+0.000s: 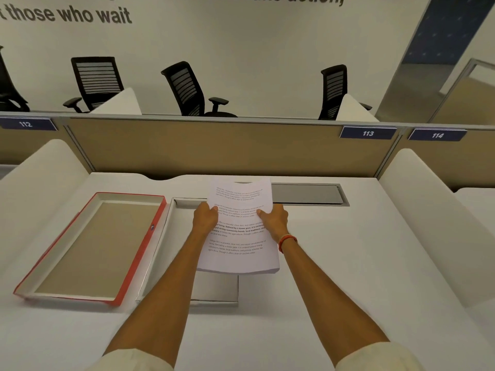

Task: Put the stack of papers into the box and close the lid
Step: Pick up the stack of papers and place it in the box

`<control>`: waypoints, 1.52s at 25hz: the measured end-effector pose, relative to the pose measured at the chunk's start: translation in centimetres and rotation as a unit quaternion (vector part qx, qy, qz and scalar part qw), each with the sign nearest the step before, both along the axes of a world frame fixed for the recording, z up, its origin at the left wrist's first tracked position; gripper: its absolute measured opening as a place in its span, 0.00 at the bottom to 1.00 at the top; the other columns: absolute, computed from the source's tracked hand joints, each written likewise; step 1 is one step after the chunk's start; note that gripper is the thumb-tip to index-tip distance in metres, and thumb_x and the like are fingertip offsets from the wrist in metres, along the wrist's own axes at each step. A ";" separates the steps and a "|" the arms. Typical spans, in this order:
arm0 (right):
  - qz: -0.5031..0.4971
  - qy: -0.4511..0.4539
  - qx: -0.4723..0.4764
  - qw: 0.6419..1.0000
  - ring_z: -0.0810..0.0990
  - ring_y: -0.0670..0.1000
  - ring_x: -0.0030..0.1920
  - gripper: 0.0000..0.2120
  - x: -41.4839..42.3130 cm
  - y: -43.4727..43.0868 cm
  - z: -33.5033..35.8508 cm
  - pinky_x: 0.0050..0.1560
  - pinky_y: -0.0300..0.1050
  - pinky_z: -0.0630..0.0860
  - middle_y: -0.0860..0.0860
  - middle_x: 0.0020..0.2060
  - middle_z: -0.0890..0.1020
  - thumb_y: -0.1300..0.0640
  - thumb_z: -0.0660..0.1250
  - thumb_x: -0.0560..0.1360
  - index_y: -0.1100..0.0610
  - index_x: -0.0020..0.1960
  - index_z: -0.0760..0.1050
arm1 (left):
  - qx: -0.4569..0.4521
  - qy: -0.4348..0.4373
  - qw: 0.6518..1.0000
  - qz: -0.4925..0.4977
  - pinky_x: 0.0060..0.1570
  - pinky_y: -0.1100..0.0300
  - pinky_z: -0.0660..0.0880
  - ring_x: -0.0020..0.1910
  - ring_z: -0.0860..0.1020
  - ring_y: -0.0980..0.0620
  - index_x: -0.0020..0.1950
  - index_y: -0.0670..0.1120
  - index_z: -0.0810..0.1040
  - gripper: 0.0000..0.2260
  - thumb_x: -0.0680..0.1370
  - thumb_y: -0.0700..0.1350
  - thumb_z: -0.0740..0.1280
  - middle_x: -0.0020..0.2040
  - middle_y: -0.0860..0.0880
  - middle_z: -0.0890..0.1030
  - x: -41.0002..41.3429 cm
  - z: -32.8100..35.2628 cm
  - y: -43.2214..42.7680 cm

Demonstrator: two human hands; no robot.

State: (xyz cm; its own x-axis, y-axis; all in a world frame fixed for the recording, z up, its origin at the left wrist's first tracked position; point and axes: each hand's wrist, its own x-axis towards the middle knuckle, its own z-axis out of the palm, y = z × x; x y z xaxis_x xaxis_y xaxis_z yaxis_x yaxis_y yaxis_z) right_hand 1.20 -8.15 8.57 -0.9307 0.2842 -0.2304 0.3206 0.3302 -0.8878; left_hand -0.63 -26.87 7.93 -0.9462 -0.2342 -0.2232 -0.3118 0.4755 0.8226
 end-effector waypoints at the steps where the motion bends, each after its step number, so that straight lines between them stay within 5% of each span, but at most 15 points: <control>1: 0.001 -0.002 0.001 1.000 0.83 0.61 0.55 0.16 0.0 -0.6 -0.1 0.54 0.53 0.82 0.61 0.59 0.82 0.56 0.70 0.76 0.64 0.60 0.76 | 0.001 -0.002 1.000 0.000 0.59 0.49 0.77 0.59 0.79 0.41 0.64 0.40 0.72 0.15 0.82 0.46 0.58 0.62 0.40 0.78 0.0 -0.2 -0.6; 5: -0.006 -0.018 0.001 1.000 0.83 0.61 0.55 0.11 -0.2 -3.2 -0.9 0.53 0.51 0.81 0.61 0.58 0.81 0.56 0.69 0.76 0.61 0.54 0.74 | -0.007 -0.016 1.000 -0.004 0.57 0.48 0.78 0.55 0.81 0.41 0.62 0.40 0.73 0.15 0.82 0.47 0.58 0.59 0.39 0.80 -0.3 -1.1 -3.2; 12: -0.009 -0.053 -0.007 0.999 0.82 0.61 0.56 0.16 -0.7 -7.4 -3.0 0.52 0.51 0.81 0.62 0.59 0.81 0.57 0.69 0.77 0.66 0.60 0.76 | -0.007 -0.049 0.999 0.010 0.61 0.44 0.76 0.59 0.79 0.39 0.64 0.36 0.72 0.16 0.82 0.45 0.58 0.62 0.38 0.78 -0.9 -3.0 -7.3; 20: -0.004 -0.079 -0.006 0.997 0.81 0.62 0.57 0.15 -0.7 -10.6 -5.4 0.54 0.52 0.80 0.63 0.59 0.80 0.58 0.67 0.78 0.68 0.60 0.74 | -0.001 -0.058 0.998 0.019 0.55 0.50 0.76 0.60 0.78 0.38 0.64 0.35 0.73 0.15 0.82 0.43 0.58 0.63 0.37 0.78 -0.9 -5.7 -10.2; 27: 0.019 -0.096 0.011 0.995 0.81 0.62 0.57 0.15 -1.6 -12.3 -7.1 0.57 0.56 0.80 0.63 0.58 0.81 0.60 0.65 0.79 0.69 0.60 0.75 | -0.008 -0.072 0.997 0.038 0.62 0.45 0.76 0.62 0.77 0.37 0.66 0.35 0.71 0.16 0.82 0.43 0.59 0.65 0.37 0.77 -1.2 -7.2 -11.5; 38: 0.040 -0.130 0.070 0.988 0.81 0.62 0.57 0.11 -2.4 -12.9 -8.6 0.54 0.48 0.79 0.64 0.58 0.80 0.64 0.62 0.79 0.69 0.59 0.75 | -0.002 -0.080 0.995 0.053 0.56 0.50 0.76 0.62 0.78 0.37 0.66 0.35 0.73 0.16 0.82 0.42 0.59 0.64 0.36 0.78 -1.6 -9.3 -11.5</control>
State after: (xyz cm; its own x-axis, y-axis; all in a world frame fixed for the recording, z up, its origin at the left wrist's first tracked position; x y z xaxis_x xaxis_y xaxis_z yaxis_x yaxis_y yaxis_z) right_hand -1.16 -21.06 -0.07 -0.8658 0.2573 -0.4291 0.5000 0.4772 -0.7227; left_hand -2.22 -38.32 -1.33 -0.8683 -0.3319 -0.3685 -0.4876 0.4359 0.7565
